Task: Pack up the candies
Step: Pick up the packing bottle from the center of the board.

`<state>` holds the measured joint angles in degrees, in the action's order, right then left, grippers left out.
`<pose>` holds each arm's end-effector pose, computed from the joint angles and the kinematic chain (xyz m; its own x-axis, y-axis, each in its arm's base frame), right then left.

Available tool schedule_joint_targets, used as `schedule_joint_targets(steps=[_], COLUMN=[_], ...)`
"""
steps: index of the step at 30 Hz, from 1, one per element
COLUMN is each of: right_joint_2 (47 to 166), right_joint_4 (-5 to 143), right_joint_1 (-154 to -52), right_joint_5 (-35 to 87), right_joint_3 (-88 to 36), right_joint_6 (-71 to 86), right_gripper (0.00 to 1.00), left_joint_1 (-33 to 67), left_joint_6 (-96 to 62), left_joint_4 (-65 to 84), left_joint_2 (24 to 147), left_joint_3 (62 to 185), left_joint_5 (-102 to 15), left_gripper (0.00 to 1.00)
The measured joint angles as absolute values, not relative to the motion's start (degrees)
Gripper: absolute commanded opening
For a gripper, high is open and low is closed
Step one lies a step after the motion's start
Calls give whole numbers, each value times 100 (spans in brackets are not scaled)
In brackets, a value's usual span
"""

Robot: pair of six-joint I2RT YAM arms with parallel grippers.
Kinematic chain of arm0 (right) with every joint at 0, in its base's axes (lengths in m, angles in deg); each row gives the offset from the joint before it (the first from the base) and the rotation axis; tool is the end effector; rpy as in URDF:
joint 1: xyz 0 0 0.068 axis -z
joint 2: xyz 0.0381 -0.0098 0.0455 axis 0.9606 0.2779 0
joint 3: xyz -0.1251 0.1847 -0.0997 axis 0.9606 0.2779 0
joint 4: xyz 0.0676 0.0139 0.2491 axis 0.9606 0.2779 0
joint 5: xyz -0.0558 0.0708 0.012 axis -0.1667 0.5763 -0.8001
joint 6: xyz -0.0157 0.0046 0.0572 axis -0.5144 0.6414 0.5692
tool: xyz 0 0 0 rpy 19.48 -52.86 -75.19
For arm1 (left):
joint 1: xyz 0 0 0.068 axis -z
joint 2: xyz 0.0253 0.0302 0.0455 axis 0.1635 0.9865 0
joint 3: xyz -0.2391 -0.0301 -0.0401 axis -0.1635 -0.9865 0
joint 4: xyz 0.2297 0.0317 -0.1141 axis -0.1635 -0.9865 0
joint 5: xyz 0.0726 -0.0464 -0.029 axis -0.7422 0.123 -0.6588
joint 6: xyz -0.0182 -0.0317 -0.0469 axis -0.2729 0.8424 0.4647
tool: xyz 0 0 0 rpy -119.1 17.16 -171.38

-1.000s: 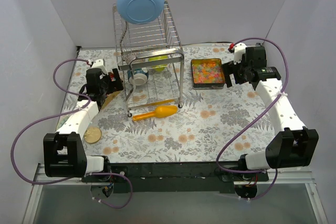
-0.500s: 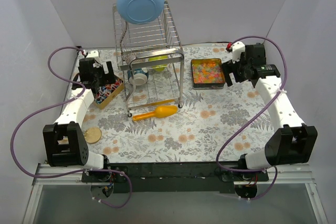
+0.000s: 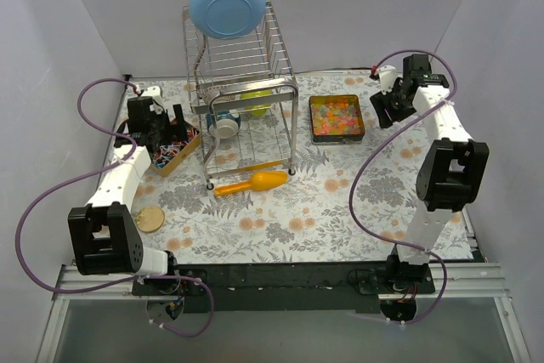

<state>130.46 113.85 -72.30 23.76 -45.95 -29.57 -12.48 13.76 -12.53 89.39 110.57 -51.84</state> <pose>0.3973 -0.0069 0.2616 -0.6950 -0.4853 -0.5306 -0.4380 0.8709 -0.2229 0.3145 0.0169 0.2418 -0.4397 -0.6985 -0.5647 -0.4733 0.7145 -0.5153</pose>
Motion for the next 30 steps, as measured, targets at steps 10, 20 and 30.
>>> schedule_joint_targets(steps=[10,20,30], right_joint_2=[13920,14195,14381], right_joint_4=[11999,12296,12397], right_joint_1=[-7062,-7073,-7128], right_joint_5=[2940,3429,3508], right_joint_3=[-5104,-5382,-5327], right_joint_6=[-4550,-5462,-5833], right_gripper=[64,55,48], left_joint_1=[-1327,-1410,-1512], left_joint_6=[1359,1269,1225], left_joint_4=[-1255,-1258,-1301], left_joint_2=[8936,8982,9013], left_joint_3=[11044,11044,11044], left_joint_5=[-5208,-5274,-5291], left_gripper=[98,98,98])
